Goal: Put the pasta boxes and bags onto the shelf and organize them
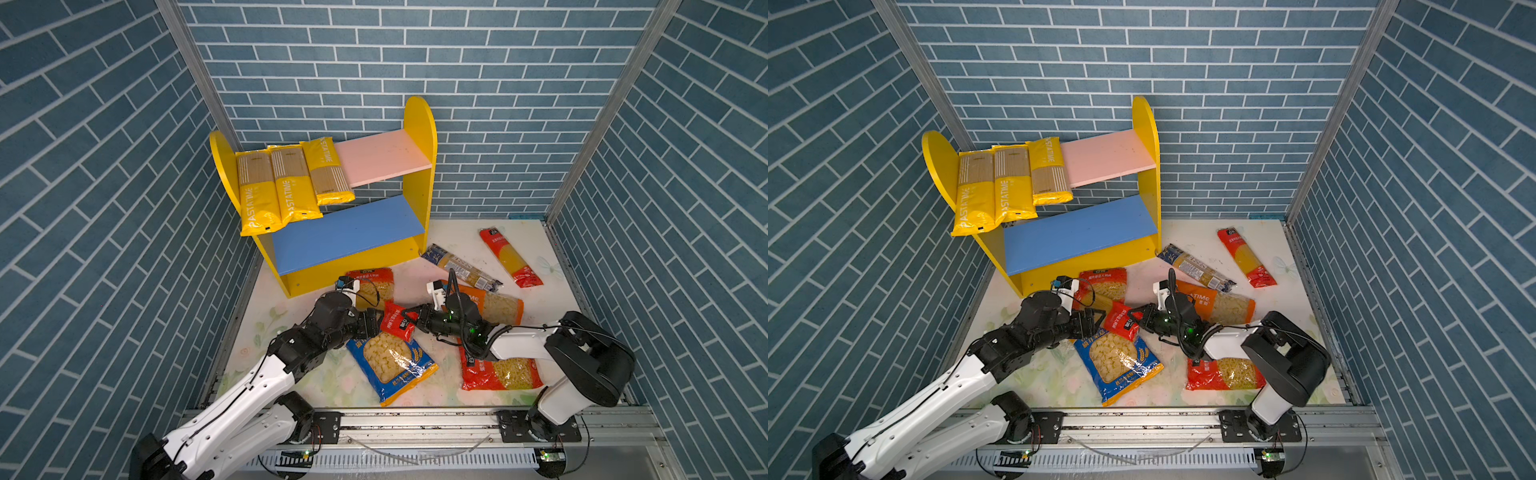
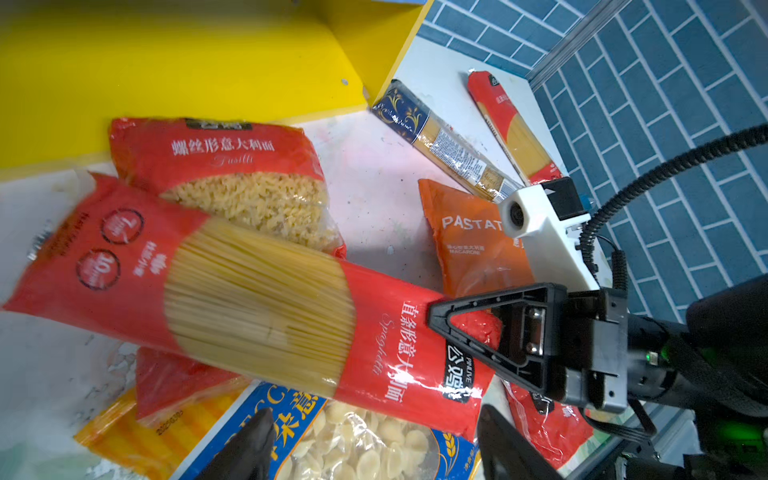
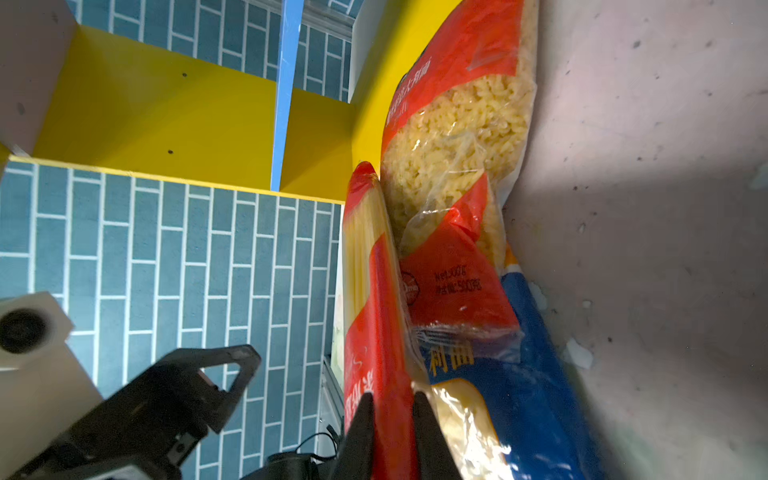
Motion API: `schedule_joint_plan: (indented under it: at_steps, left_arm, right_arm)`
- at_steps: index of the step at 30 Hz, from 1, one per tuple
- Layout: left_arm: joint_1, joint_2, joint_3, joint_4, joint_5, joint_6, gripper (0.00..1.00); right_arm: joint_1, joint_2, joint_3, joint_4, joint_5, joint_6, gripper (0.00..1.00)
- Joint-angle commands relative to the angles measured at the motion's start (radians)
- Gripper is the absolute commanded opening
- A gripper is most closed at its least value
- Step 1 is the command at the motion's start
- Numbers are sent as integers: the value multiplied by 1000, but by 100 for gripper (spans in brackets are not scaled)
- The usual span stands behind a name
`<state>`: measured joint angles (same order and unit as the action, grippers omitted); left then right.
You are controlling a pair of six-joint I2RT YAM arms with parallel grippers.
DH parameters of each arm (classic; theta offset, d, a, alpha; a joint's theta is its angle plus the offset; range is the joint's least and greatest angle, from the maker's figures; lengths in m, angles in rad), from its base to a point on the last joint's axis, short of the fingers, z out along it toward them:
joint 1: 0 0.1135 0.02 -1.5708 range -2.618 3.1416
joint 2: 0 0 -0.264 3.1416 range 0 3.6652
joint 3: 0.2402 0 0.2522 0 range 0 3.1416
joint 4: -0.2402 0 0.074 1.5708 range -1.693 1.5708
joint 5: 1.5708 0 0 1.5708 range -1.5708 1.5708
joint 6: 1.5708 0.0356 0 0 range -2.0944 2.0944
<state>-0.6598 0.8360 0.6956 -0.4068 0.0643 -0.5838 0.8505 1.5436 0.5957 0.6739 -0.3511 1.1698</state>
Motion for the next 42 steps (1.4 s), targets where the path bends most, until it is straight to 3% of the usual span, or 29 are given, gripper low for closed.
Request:
schedule_joint_plan:
  at_steps: [1, 5, 9, 11, 16, 20, 26, 32, 38, 42]
  left_arm:
    - [-4, 10, 59, -120, -11, 119, 78]
    - [-3, 14, 87, -112, 12, 160, 80]
    - [-3, 47, 80, -71, 30, 163, 81]
    - [-3, 75, 61, -46, 33, 157, 81]
    - [-4, 163, 17, 20, 26, 121, 81]
    - [-3, 192, 6, 43, 9, 106, 83]
    - [-3, 258, -54, 124, 24, 58, 83]
    - [-3, 272, -91, 157, 29, 47, 83]
    - [-3, 287, -89, 193, 32, 37, 83]
    - [-3, 318, -56, 203, 28, 48, 82]
  right_arm:
    - [-35, -123, 101, -328, -77, -260, 11]
    - [-169, -177, 180, -626, -365, -426, 11]
    - [-253, -226, 287, -1023, -476, -701, 16]
    - [-279, -239, 315, -1138, -470, -788, 17]
    - [-426, -214, 312, -1258, -399, -869, 17]
    - [-453, -149, 369, -1376, -249, -935, 20]
    - [-454, -121, 409, -1316, 91, -812, 46]
    - [-424, -249, 347, -1308, 257, -660, 59]
    - [-197, -471, 166, -1203, 351, -325, 65]
    - [-28, -500, 20, -922, 352, -28, 67]
